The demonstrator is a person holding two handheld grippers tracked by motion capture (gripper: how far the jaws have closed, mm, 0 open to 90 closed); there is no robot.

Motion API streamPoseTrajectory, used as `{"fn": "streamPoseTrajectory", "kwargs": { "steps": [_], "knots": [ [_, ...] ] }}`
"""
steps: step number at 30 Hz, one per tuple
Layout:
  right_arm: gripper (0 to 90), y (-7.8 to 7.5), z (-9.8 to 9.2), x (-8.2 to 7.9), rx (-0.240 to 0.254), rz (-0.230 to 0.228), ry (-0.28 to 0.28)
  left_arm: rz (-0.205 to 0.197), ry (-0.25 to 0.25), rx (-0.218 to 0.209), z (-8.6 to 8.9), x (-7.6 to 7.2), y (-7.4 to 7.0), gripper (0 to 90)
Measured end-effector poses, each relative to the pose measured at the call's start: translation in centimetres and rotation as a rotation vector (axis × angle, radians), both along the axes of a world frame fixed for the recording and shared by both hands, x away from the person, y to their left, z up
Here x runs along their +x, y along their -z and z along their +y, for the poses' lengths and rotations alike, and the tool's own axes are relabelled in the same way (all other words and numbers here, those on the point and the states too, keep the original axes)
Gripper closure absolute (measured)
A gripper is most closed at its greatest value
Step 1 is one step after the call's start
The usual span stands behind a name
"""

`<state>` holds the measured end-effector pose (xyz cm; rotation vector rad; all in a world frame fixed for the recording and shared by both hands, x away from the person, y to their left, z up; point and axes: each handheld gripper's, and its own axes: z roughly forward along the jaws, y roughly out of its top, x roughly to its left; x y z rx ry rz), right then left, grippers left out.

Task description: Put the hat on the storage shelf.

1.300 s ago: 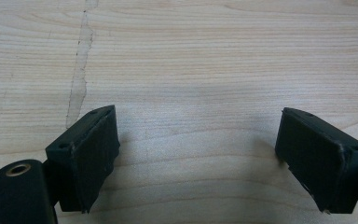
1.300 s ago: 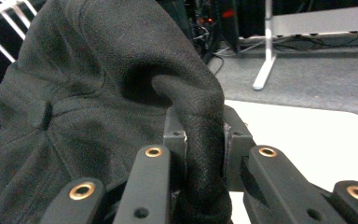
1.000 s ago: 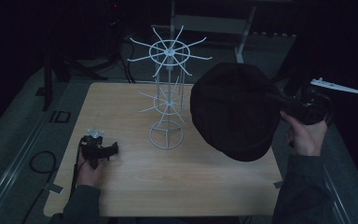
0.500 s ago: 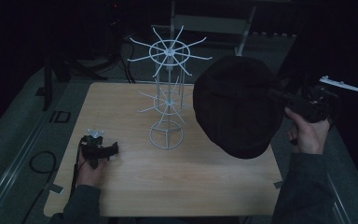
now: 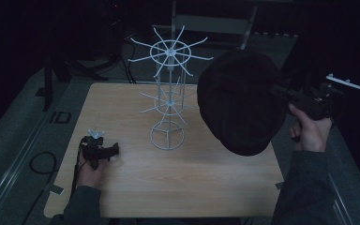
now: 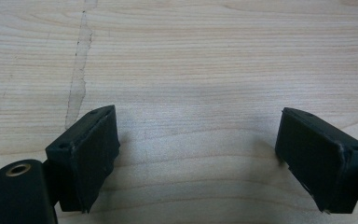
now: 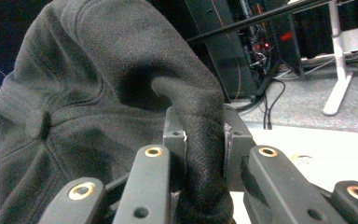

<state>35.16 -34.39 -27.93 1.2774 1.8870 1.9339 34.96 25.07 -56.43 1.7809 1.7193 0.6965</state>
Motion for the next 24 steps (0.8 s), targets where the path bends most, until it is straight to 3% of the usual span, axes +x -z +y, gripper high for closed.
{"fn": "streamPoseTrajectory", "kwargs": {
  "steps": [24],
  "knots": [
    [76.2,-0.31,-0.21,0.25,0.088,-0.018,-0.044,0.0,0.0,0.0,0.0,0.0,0.0,14.3]
  ]
}}
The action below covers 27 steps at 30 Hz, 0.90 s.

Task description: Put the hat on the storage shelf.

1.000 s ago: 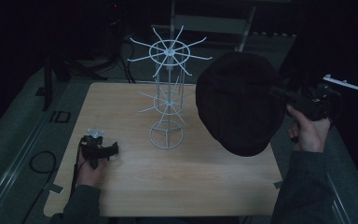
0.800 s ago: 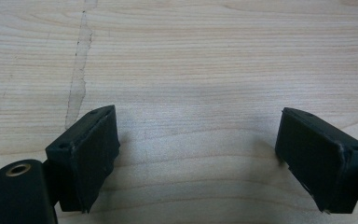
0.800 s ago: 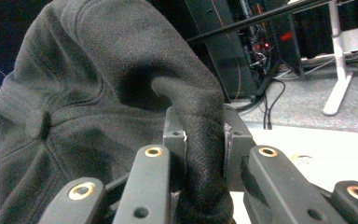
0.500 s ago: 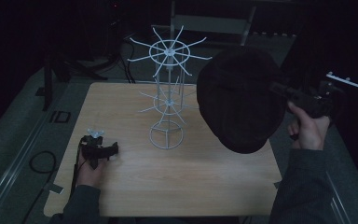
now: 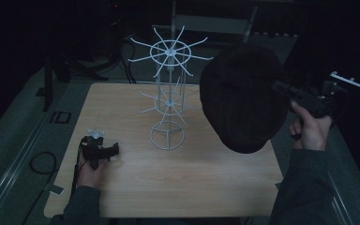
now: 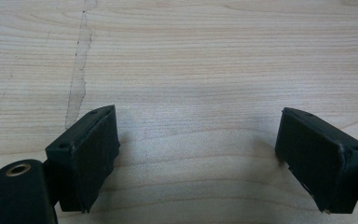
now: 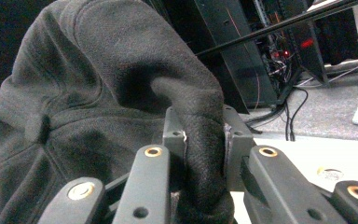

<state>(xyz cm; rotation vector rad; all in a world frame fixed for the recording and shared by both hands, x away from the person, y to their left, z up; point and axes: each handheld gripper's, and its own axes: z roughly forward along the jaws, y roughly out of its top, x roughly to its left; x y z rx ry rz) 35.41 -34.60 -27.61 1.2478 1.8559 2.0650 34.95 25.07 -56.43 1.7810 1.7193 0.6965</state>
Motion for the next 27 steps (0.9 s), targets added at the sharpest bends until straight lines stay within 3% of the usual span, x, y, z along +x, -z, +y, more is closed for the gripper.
{"fn": "streamPoseTrajectory", "kwargs": {
  "steps": [10,27],
  "knots": [
    [76.1,0.2,-0.2,0.1,0.039,0.002,-0.018,0.0,0.0,0.0,0.0,0.0,0.0,14.2],
    [76.2,-0.1,2.5,1.8,0.077,0.007,-0.063,0.0,-0.001,-0.001,0.0,0.0,0.0,14.3]
  ]
}}
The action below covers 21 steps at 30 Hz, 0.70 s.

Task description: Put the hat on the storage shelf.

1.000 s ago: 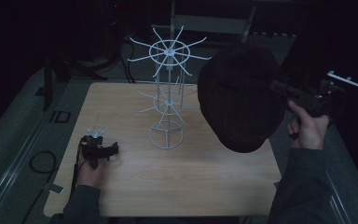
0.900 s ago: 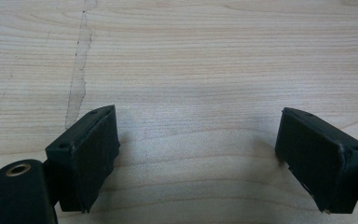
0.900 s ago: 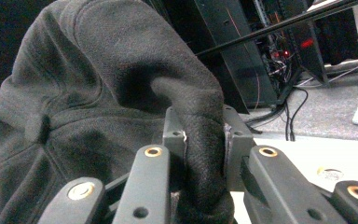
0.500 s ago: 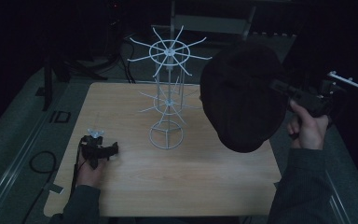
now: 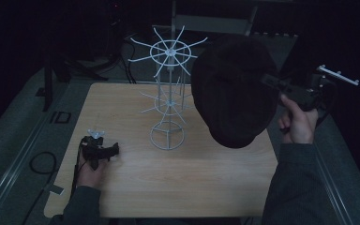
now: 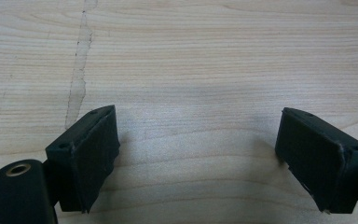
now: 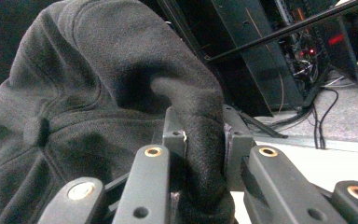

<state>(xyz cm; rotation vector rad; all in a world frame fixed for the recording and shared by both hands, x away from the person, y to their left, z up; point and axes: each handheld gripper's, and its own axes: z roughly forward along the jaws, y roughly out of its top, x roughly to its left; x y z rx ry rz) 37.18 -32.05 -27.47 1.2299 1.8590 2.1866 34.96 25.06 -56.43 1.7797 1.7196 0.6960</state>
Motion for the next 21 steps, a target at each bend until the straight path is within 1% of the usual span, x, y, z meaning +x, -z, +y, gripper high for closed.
{"fn": "streamPoseTrajectory", "kwargs": {
  "steps": [8,12,19,21],
  "knots": [
    [76.1,0.3,1.8,1.3,0.006,0.024,-0.015,-0.001,0.0,0.001,0.0,0.0,0.0,14.2],
    [76.1,0.6,2.6,2.0,-0.002,0.04,-0.016,-0.001,-0.001,0.001,0.0,0.0,0.0,14.2],
    [75.8,1.1,4.2,2.9,-0.056,0.064,0.003,-0.001,0.0,0.002,0.0,0.0,0.0,14.3],
    [75.7,1.5,4.5,3.2,-0.057,0.074,0.002,0.0,0.0,0.003,0.0,0.0,0.0,14.2]
  ]
}}
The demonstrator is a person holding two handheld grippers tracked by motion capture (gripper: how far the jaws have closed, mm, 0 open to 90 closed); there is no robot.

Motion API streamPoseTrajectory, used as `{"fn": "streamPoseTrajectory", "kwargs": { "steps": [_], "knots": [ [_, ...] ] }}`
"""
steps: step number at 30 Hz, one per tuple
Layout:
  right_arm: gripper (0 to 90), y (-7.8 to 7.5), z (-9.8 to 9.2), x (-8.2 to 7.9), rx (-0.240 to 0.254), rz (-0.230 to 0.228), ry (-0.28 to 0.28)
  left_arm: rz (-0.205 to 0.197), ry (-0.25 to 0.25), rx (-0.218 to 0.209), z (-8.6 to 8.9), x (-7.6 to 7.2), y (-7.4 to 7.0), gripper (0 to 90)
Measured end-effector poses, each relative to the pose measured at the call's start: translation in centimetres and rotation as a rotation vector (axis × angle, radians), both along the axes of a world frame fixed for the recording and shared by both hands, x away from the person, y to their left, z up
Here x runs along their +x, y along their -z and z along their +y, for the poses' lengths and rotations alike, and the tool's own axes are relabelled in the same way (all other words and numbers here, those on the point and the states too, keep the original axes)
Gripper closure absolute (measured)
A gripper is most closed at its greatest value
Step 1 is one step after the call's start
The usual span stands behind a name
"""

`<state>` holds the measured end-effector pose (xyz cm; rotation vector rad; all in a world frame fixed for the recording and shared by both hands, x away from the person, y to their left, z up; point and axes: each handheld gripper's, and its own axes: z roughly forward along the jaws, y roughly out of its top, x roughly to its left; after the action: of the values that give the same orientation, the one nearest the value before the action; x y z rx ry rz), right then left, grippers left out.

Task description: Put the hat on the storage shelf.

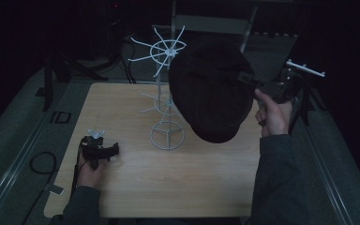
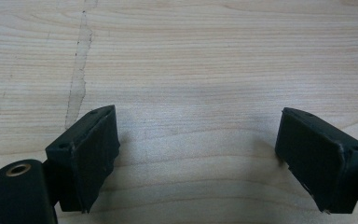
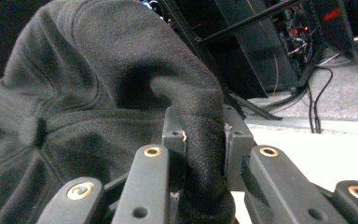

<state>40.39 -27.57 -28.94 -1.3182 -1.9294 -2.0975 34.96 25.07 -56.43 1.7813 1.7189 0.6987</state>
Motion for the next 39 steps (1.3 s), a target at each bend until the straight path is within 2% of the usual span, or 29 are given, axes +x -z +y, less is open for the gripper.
{"fn": "streamPoseTrajectory", "kwargs": {
  "steps": [8,16,31,39],
  "knots": [
    [74.5,1.4,0.6,1.1,-0.004,0.036,-0.008,0.0,0.001,-0.001,0.0,0.0,0.0,14.3],
    [72.5,2.4,0.7,1.6,0.0,0.053,-0.014,0.002,0.004,0.0,0.0,0.0,0.0,14.3],
    [66.2,3.2,1.3,1.7,-0.029,0.044,-0.025,0.002,0.004,0.001,0.0,0.0,0.0,14.3],
    [62.9,3.3,1.3,1.4,-0.075,0.031,-0.033,0.001,0.003,0.0,0.0,0.0,0.0,14.3]
  ]
}}
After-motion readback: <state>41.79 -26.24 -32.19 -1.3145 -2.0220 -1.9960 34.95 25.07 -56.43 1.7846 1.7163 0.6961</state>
